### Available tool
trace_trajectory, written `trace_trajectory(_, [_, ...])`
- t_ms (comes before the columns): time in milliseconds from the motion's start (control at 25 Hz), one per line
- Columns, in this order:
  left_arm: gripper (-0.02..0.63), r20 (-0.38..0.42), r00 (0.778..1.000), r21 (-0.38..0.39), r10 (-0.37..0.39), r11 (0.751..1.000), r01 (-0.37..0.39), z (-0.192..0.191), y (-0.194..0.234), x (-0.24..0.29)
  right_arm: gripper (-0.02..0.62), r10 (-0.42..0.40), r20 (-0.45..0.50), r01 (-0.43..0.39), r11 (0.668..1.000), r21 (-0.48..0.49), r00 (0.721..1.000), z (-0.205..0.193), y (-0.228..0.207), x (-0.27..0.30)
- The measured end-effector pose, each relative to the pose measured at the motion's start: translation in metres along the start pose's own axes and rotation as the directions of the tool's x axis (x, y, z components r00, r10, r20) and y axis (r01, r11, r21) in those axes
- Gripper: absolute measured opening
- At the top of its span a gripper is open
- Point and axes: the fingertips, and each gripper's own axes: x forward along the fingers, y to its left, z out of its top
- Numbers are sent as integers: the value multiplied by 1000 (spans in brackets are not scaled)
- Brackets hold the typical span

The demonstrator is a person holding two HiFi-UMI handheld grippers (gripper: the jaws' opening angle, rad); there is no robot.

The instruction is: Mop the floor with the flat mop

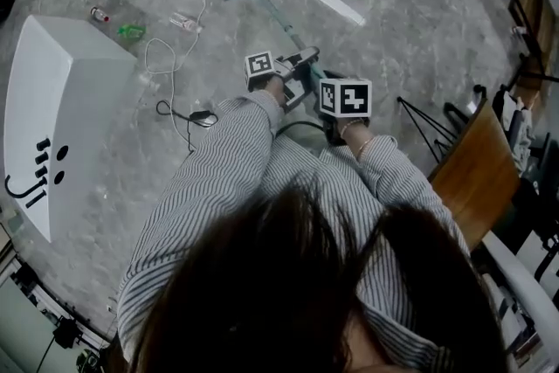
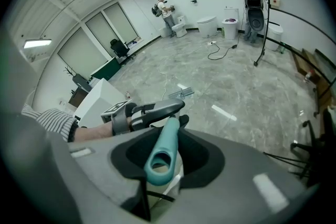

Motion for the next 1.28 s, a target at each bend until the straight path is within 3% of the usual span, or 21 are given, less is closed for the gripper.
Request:
trace_trajectory(120, [175,8,999,-26,-42,999,43,-23,-14,-6,114,3,-10,-3,1000,0,1000,-15,4,-8])
trace_trajectory(320, [167,29,999,-46,-35,998,36,-26,-2,-21,115,-5,-14,5,1000,-1,1000,-32,12,-4])
trace_trajectory(880, [167,40,995,-54,-92,994,94,-21,-15,-18,115,-19,18,19,999,-40,1000,-18,14,-9])
trace_trajectory(1280, [172,15,997,-35,-75,997,75,-15,-20,-13,115,-15,-7,14,999,-51,1000,-8,12,-6])
